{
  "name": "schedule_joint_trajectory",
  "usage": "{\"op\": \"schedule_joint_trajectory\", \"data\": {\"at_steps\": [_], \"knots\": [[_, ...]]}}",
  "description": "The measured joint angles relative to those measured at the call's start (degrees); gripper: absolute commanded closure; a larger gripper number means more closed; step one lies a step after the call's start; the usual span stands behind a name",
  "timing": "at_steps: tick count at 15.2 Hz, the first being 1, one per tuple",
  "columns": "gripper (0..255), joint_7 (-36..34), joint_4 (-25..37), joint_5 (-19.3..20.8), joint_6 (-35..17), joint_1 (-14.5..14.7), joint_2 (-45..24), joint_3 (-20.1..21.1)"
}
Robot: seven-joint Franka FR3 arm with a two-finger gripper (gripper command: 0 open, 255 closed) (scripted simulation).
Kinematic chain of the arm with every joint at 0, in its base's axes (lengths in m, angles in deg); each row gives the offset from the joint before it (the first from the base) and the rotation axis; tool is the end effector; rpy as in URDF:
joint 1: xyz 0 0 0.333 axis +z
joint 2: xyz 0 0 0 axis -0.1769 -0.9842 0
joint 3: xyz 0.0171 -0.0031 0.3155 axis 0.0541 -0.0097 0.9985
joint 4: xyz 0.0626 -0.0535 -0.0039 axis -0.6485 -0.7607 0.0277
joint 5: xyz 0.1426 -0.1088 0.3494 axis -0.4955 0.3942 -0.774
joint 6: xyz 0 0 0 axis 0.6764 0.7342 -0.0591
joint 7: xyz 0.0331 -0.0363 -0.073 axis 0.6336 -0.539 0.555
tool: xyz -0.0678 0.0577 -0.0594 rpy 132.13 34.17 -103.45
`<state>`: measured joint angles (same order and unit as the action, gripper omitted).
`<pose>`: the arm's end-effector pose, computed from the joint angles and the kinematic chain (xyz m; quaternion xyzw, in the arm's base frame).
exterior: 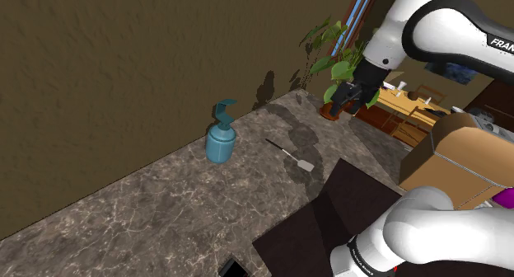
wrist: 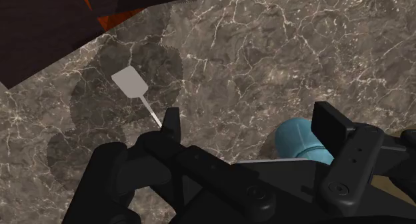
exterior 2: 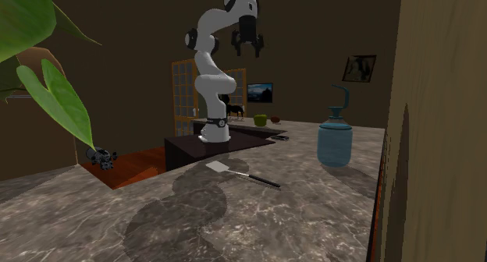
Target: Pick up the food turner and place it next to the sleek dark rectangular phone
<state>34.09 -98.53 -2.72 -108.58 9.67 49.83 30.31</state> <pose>0.3019 -0.0028 0.6010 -0.9959 0.0860 -0.0274 0.0009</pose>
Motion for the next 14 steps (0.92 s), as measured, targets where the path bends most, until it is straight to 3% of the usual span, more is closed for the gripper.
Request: {"op": "schedule_joint_trajectory", "data": {"at_steps": [4,14], "knots": [[0,2.6,-2.7,1.0,-3.5,-0.1,-0.8,-1.6],[0,14.6,-11.8,5.2,-23.0,-0.3,-10.9,-9.6]]}}
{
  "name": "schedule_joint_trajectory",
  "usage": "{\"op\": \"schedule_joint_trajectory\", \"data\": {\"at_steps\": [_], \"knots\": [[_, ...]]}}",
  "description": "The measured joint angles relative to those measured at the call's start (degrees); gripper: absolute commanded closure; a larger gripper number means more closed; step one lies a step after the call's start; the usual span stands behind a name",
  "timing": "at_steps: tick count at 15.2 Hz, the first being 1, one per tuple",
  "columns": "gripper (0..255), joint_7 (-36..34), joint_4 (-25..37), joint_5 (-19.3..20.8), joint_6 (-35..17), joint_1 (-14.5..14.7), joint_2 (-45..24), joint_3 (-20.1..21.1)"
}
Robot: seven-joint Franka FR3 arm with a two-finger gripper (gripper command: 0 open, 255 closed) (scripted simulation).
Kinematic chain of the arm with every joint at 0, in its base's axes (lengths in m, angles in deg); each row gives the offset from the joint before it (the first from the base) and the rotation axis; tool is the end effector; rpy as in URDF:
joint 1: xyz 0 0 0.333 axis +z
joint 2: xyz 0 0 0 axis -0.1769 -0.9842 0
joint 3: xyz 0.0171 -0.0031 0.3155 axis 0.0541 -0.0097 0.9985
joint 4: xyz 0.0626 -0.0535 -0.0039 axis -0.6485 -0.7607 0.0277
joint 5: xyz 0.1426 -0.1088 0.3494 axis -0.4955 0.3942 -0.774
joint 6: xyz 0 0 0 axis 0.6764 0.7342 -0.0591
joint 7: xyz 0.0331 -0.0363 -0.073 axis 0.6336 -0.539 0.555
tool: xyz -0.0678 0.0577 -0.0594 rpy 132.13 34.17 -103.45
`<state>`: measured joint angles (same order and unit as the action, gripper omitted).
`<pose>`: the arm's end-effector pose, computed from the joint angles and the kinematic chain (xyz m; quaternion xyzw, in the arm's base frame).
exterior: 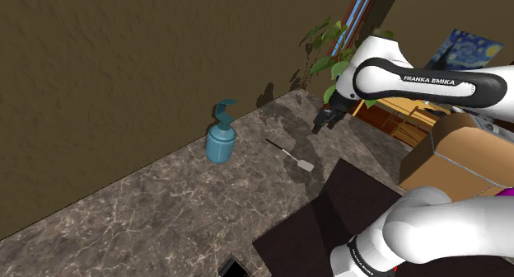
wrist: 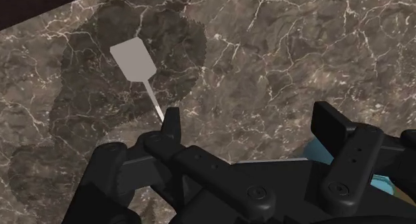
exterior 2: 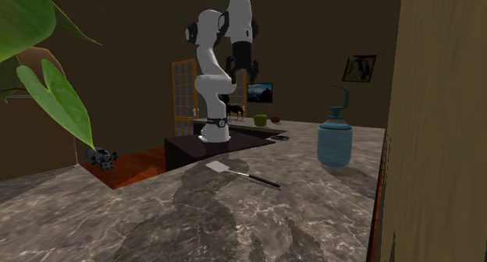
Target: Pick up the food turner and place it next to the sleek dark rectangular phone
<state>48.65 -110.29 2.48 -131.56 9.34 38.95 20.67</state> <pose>0.3583 -0.0742 0.4719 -0.9995 0.0136 -0.0283 0.0027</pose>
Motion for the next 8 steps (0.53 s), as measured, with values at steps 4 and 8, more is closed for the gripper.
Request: {"op": "schedule_joint_trajectory", "data": {"at_steps": [4,8], "knots": [[0,5.4,-0.8,0.9,-8.3,0.2,-7.3,-3.7],[0,11.3,-1.1,0.6,-16.1,0.6,-14.7,-7.2]]}}
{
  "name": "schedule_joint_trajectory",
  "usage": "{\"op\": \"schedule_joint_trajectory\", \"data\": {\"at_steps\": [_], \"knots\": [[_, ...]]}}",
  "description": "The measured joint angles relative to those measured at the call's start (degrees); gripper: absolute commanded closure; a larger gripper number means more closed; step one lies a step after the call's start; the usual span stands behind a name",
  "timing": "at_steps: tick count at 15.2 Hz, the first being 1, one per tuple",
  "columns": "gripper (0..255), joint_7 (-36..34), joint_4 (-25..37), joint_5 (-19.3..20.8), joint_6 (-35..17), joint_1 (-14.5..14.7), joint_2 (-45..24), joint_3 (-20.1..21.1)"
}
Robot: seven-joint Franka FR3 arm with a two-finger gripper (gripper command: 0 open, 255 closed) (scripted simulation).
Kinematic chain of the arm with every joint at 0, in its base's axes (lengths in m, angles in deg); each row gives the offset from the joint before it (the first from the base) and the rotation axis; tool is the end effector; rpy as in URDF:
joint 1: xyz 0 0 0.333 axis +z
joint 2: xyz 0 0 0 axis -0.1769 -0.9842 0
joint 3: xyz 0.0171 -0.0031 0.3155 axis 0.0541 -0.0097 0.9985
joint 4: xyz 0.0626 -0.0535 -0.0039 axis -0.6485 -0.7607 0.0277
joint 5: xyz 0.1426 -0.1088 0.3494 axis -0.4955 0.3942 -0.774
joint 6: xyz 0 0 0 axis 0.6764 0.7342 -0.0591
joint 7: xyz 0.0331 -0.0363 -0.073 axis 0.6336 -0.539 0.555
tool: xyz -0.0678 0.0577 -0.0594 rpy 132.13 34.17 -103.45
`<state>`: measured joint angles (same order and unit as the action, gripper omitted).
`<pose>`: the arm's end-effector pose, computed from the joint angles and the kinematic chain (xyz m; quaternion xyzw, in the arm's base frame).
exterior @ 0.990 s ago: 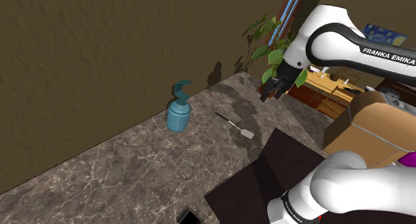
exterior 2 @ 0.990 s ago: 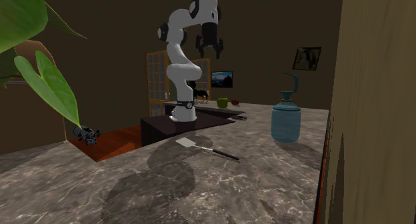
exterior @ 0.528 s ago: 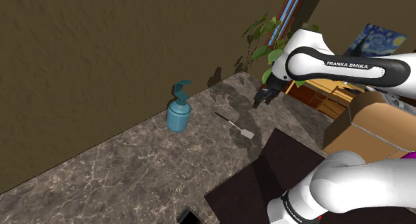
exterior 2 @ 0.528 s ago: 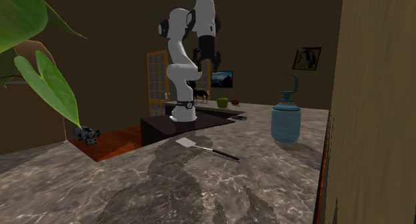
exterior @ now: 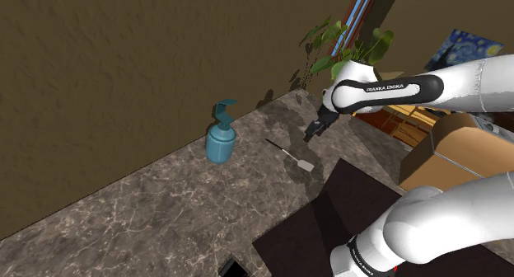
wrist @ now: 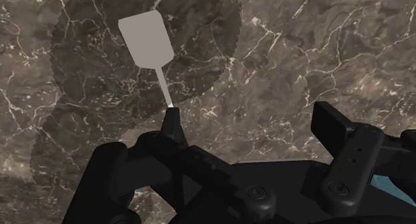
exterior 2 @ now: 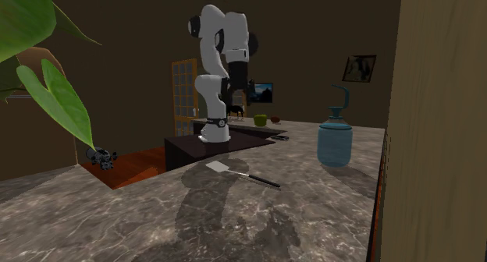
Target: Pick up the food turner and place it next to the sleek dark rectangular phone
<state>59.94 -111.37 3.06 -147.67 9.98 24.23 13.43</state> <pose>0.3975 -0.1223 0.3859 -0.9989 -0.0353 -0.0298 0.0041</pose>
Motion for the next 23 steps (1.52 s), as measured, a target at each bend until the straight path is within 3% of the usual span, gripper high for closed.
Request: {"op": "schedule_joint_trajectory", "data": {"at_steps": [4,9,15,23], "knots": [[0,6.3,1.8,-2.7,-7.4,1.4,-9.3,-2.9],[0,16.9,6.7,-10.2,-14.7,2.5,-22.3,-5.0],[0,30.6,15.2,-21.3,-20.2,-1.0,-37.8,-2.1],[0,35.5,18.6,-26.3,-24.4,-4.0,-45.8,1.5]]}}
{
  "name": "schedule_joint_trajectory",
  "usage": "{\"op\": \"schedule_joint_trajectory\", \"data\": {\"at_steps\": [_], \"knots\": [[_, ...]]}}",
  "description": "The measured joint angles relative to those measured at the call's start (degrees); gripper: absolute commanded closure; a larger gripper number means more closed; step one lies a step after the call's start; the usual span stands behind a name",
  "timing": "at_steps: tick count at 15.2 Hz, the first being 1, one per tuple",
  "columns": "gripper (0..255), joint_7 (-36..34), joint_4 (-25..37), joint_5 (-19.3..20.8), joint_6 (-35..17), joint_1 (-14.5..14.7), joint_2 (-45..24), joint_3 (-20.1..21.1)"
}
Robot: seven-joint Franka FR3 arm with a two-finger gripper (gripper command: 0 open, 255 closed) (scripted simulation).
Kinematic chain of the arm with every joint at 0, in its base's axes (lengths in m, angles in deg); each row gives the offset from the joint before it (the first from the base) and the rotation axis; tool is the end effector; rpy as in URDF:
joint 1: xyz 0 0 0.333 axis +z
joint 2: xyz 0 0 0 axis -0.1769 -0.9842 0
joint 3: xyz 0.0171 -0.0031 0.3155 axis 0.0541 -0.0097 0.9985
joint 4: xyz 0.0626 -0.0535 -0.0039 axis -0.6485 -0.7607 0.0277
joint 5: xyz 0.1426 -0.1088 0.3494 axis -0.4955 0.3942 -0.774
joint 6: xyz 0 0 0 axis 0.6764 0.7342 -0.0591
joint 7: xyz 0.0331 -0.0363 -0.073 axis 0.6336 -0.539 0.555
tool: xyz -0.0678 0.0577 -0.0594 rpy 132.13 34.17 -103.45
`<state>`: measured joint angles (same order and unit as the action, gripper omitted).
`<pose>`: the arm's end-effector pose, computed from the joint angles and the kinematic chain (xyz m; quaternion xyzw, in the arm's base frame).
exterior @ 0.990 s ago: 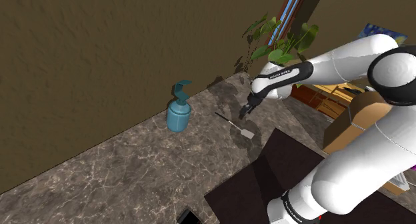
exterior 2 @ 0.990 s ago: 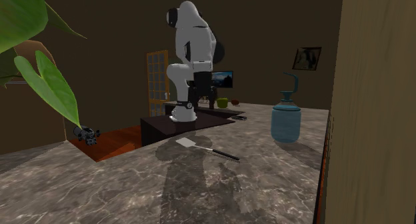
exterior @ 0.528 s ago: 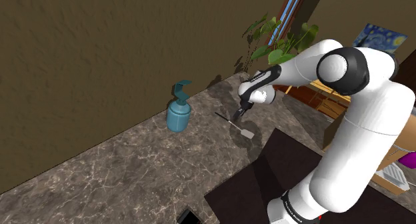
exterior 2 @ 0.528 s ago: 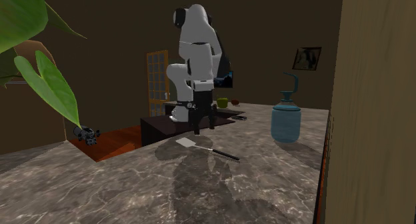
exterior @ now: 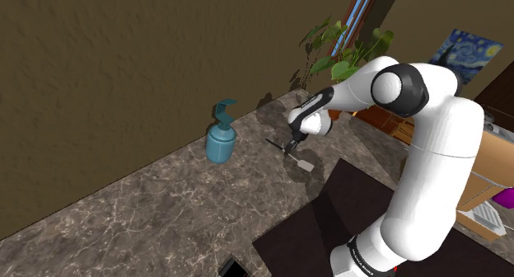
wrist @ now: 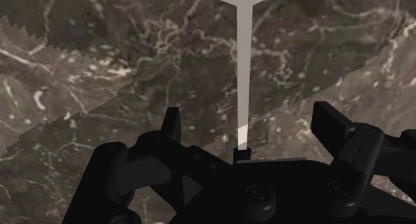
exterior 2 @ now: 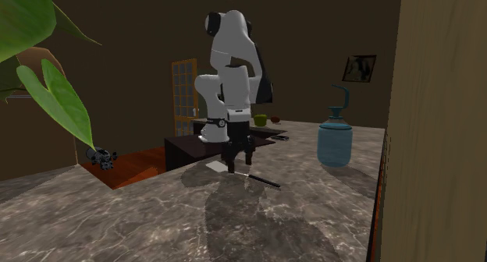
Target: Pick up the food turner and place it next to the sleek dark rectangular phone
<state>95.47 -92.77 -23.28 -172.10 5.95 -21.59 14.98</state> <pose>0.5033 -0.1962 0.1795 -0.9903 -0.1353 -0.0328 0.0048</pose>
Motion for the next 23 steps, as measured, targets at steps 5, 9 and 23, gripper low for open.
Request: {"op": "schedule_joint_trajectory", "data": {"at_steps": [5,9,23], "knots": [[0,0.4,0.3,-0.6,-0.8,-0.3,-1.1,0.6],[255,0.4,0.4,-0.7,-0.8,-0.3,-1.1,0.6],[255,-1.0,0.2,1.2,1.6,0.7,1.5,-0.9]]}}
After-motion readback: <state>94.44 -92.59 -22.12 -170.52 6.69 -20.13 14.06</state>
